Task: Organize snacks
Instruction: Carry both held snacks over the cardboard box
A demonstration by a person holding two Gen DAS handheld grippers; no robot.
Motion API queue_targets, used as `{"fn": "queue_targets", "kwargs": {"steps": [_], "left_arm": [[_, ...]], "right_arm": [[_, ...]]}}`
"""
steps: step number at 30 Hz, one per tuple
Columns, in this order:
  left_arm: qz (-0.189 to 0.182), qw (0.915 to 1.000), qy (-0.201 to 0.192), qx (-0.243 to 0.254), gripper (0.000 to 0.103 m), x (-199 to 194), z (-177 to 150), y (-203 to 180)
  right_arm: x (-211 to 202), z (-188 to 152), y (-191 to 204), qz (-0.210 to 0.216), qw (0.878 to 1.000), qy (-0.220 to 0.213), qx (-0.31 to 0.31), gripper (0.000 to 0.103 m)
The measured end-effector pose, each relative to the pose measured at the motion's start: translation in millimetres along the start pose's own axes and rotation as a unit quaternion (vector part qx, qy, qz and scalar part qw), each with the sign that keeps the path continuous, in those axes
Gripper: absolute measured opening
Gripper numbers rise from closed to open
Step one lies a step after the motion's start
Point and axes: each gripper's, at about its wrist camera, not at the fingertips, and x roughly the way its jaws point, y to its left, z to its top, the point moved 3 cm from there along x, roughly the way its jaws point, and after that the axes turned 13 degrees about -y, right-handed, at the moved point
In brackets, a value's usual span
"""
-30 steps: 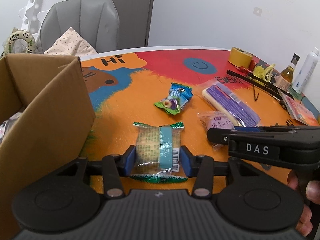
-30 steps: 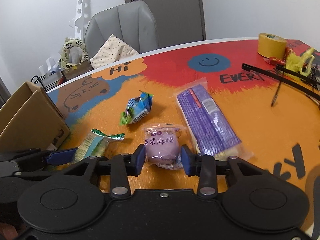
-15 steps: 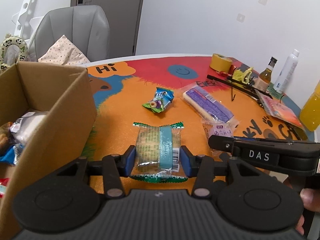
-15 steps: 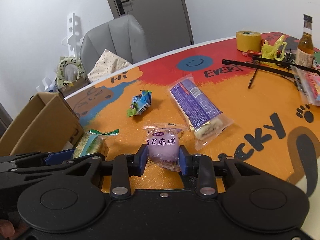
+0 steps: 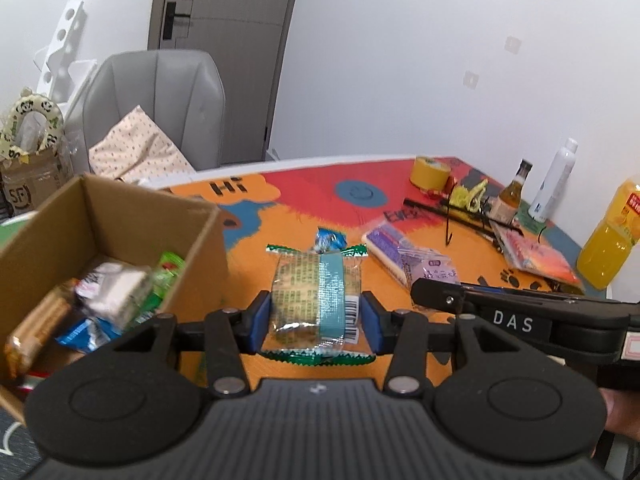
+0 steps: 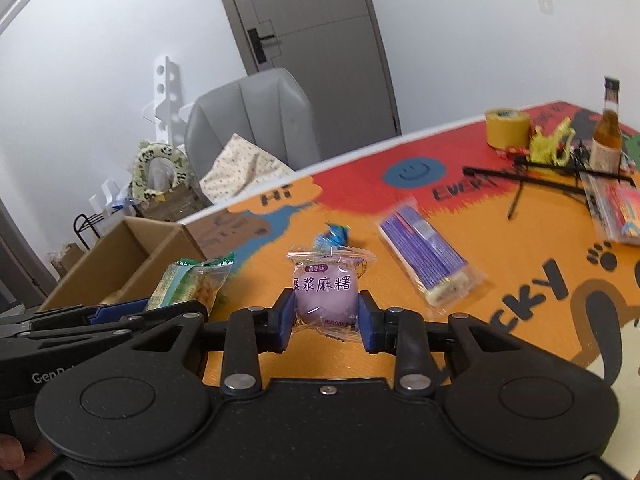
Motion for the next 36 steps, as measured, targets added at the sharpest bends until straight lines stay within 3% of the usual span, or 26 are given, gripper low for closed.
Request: {"fn": "queue_targets", "kwargs": {"steps": [18, 36], "left_arm": [[0.033, 0.9988, -0.035, -0.014, 0.046, -48.8, 30.1, 60.5], [0.063, 0.9966, -0.011, -0.051, 0.048, -53.7, 22.2, 126.4]], "right_arm": [[8.2, 20.1, 82.2, 0.063, 0.997, -0.020, -0.032, 0.031], [24.2, 12.0, 146.5, 0.083, 0.994, -0.001, -0.065, 0.031]]}}
